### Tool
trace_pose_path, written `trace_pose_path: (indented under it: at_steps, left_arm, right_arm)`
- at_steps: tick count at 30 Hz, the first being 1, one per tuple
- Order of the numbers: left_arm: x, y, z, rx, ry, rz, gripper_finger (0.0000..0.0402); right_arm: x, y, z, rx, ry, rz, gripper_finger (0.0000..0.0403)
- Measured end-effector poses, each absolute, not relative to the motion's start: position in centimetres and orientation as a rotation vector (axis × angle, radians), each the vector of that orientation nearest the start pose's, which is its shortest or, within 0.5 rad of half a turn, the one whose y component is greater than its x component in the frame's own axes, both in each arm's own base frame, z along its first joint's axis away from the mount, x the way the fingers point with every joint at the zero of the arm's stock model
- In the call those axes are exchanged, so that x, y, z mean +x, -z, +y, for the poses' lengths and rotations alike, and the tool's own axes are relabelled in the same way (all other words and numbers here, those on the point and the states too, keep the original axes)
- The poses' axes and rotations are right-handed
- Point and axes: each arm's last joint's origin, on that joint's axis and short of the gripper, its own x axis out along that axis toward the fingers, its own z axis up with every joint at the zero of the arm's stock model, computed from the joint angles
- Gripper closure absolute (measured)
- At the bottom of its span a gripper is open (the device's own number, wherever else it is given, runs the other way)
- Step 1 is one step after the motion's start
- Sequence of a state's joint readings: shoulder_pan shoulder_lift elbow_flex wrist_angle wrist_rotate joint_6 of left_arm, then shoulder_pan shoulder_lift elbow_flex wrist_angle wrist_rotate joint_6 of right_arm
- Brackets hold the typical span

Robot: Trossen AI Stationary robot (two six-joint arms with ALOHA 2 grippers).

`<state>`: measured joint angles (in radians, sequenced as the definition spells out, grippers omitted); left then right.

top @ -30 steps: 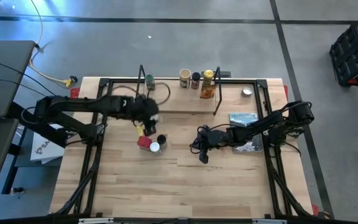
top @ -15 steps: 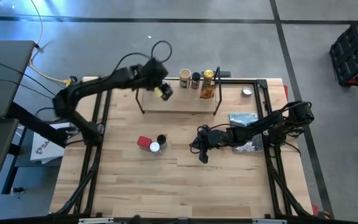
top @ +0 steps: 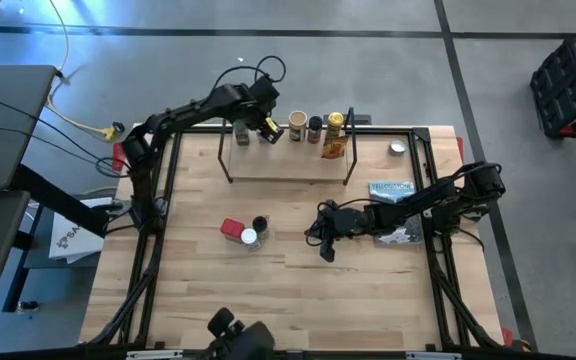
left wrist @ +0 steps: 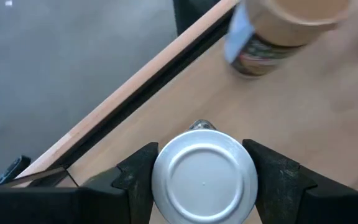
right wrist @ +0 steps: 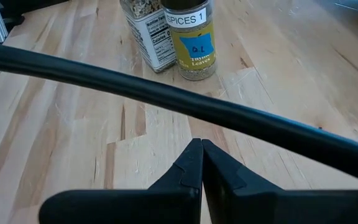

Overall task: Shelf spices
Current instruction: Put the top white seasoning bottle on the shelf

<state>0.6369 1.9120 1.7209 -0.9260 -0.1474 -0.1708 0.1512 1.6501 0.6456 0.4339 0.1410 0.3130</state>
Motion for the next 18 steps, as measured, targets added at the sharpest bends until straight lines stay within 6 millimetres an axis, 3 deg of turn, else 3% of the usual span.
trace_pose_path:
  at_steps: [4,18]
  left_arm:
    - [31.8,-26.9,25.2,-0.438,-0.805,1.076,0.0203]
    - [30.9,-26.7,26.2,-0.476,-0.842,1.076,0.0193]
  right_arm:
    - [30.1,-13.9,4.2,0.220,0.080,0.568,0.0403]
    - [30.1,-13.9,4.2,0.220,0.080,0.571,0.0403]
